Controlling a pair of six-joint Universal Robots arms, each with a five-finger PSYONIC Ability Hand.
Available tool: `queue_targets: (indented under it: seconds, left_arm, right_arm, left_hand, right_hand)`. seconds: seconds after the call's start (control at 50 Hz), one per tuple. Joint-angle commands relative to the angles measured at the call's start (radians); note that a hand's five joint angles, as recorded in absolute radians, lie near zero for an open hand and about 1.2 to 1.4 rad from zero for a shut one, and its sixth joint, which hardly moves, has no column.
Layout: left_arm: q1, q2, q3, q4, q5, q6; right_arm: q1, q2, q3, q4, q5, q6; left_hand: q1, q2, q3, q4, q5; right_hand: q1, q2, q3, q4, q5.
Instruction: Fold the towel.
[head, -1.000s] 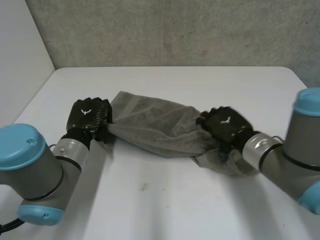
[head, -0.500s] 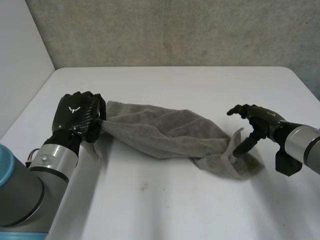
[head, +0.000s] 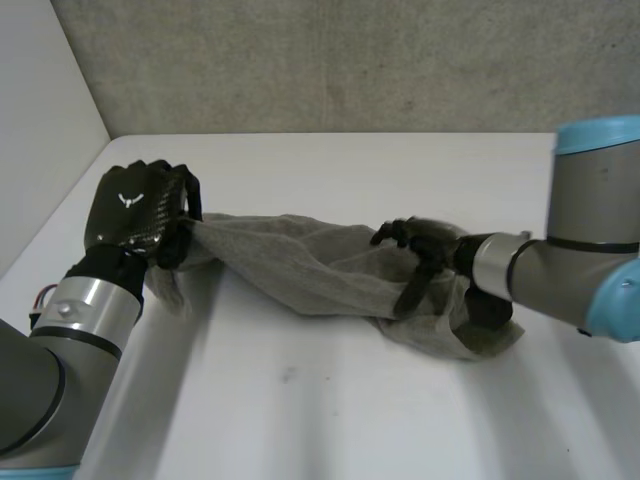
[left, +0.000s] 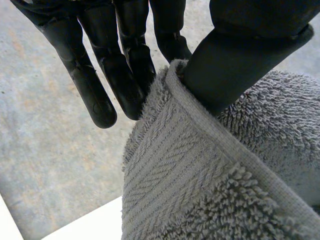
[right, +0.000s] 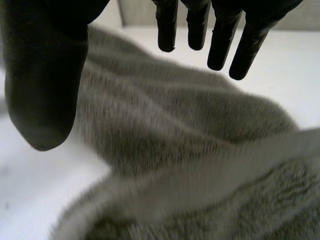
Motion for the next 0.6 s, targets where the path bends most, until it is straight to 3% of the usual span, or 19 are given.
queue_targets:
  seconds: [0.02, 0.16, 0.34, 0.46, 0.5, 0.52, 0.54, 0.58, 0.6]
  left_arm:
    - [0.027, 0.018, 0.012, 0.008, -0.001, -0.001]
    - [0.092, 0.027, 0.016, 0.012, 0.003, -0.001]
    - [0.16, 0.029, 0.013, 0.012, 0.068, -0.004]
    - [0.162, 0.03, 0.01, 0.012, 0.078, -0.004]
    - [0.163, 0.03, 0.009, 0.011, 0.079, -0.004]
    - [0.163, 0.03, 0.007, 0.011, 0.079, -0.004]
    - [0.163, 0.03, 0.007, 0.011, 0.079, -0.004]
    - [0.163, 0.03, 0.006, 0.011, 0.081, -0.004]
    - [0.163, 0.03, 0.006, 0.011, 0.081, -0.004]
  right_arm:
    - [0.052, 0.052, -0.034, 0.045, 0.089, -0.134]
    - [0.052, 0.063, -0.025, 0.044, 0.1, -0.186]
    - [0.052, 0.077, -0.002, 0.059, 0.11, -0.287]
    - [0.051, 0.063, 0.021, 0.067, 0.118, -0.296]
    - [0.048, 0.048, 0.04, 0.065, 0.135, -0.301]
    - [0.045, 0.034, 0.047, 0.061, 0.147, -0.306]
    - [0.045, 0.034, 0.048, 0.06, 0.147, -0.306]
    - [0.04, 0.005, 0.064, 0.054, 0.163, -0.312]
    - [0.04, 0.005, 0.064, 0.054, 0.163, -0.312]
  left_hand:
    - [0.21, 0.18, 0.18, 0.178, 0.209]
    - [0.21, 0.18, 0.18, 0.178, 0.209]
    - [0.21, 0.18, 0.18, 0.178, 0.209]
    - [0.21, 0.18, 0.18, 0.178, 0.209]
    - [0.21, 0.18, 0.18, 0.178, 0.209]
    - [0.21, 0.18, 0.18, 0.178, 0.209]
    - [0.21, 0.18, 0.18, 0.178, 0.209]
    - [0.21, 0.18, 0.18, 0.178, 0.209]
    - [0.21, 0.18, 0.18, 0.178, 0.209]
  right_hand:
    - [0.114, 0.118, 0.117, 0.106, 0.12]
    - [0.431, 0.434, 0.434, 0.423, 0.436]
    - [0.323, 0.326, 0.326, 0.315, 0.329]
    - [0.337, 0.341, 0.34, 0.329, 0.343]
    - [0.477, 0.481, 0.48, 0.469, 0.483]
    - [0.664, 0.668, 0.667, 0.656, 0.67]
    - [0.666, 0.67, 0.669, 0.658, 0.672]
    - [1.016, 1.02, 1.02, 1.009, 1.022]
    - [1.018, 1.022, 1.021, 1.01, 1.024]
